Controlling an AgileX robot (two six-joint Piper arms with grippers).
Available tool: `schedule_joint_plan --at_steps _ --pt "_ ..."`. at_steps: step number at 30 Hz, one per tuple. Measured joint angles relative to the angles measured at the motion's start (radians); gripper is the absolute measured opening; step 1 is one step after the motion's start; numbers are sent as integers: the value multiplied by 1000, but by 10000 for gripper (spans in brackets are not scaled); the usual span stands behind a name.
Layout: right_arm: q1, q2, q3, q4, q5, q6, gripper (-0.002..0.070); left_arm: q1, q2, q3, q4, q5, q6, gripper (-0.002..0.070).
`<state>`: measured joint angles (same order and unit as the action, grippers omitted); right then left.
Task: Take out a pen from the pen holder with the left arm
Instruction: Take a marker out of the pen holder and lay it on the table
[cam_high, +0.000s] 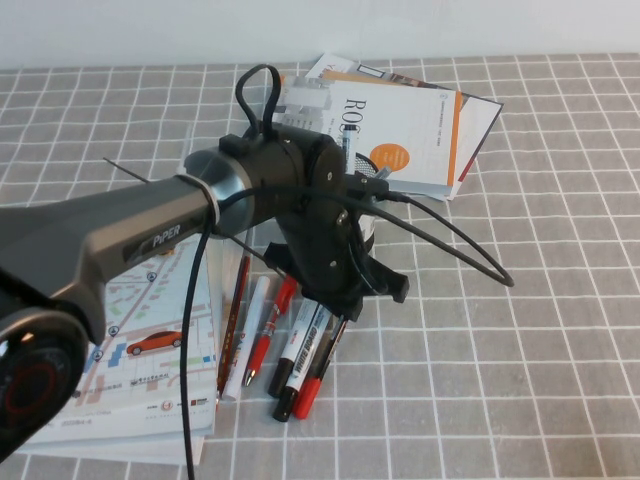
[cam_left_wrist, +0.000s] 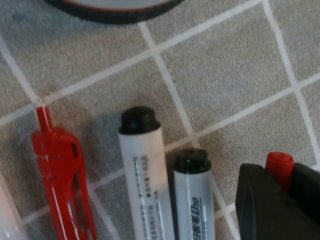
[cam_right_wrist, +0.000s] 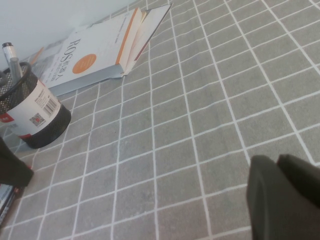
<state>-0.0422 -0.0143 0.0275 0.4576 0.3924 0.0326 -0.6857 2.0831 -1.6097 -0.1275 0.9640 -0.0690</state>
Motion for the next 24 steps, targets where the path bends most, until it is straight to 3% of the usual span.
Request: schedule_joint_plan --at_steps 5,14,24 --pt "0 0 0 2 0 0 -13 3 0 -2 14 -14 -24 74" --pt "0 0 0 2 0 0 -13 16 4 -2 69 -22 -138 218" --pt "0 0 0 2 0 0 -13 21 -51 -2 86 -18 -124 221"
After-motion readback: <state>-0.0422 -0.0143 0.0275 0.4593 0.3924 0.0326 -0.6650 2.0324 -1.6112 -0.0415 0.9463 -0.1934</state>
